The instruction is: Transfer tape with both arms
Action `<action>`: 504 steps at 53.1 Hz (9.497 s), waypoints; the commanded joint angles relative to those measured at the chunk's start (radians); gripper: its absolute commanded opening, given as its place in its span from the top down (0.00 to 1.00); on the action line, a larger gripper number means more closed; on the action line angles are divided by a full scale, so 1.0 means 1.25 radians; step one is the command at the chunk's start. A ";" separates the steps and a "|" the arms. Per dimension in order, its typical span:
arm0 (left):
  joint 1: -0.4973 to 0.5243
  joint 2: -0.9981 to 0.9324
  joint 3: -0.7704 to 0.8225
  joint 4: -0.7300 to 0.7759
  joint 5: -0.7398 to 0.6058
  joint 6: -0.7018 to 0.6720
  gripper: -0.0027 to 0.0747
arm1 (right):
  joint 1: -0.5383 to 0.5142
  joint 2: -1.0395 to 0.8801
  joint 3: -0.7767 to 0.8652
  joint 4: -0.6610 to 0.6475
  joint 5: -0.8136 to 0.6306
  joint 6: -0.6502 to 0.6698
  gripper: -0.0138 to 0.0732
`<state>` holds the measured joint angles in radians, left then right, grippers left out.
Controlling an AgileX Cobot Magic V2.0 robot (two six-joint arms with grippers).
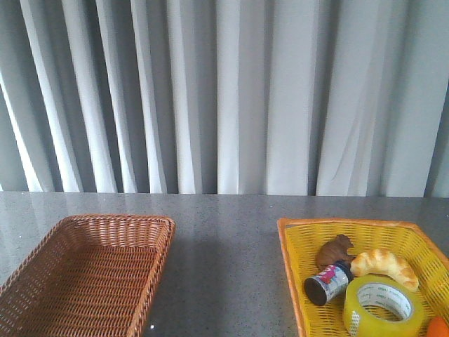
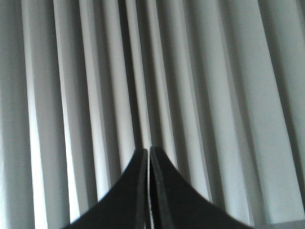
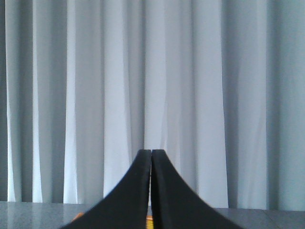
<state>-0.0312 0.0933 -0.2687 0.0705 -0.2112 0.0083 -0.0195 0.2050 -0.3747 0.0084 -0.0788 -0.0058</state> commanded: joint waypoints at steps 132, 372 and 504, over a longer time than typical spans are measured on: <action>0.000 0.732 -0.610 -0.018 0.435 -0.036 0.28 | 0.000 0.969 -0.810 0.001 0.762 0.005 0.20; 0.000 0.732 -0.610 -0.017 0.472 -0.033 0.28 | 0.336 1.550 -1.373 0.054 0.916 -0.100 0.74; -0.001 0.731 -0.610 -0.018 0.502 -0.033 0.28 | 0.376 1.079 -1.570 -0.185 0.953 -0.061 0.72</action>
<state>-0.0312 1.0187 -0.9966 0.0548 0.4738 -0.0336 0.4506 1.6215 -2.3136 -0.1875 1.1737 -0.0865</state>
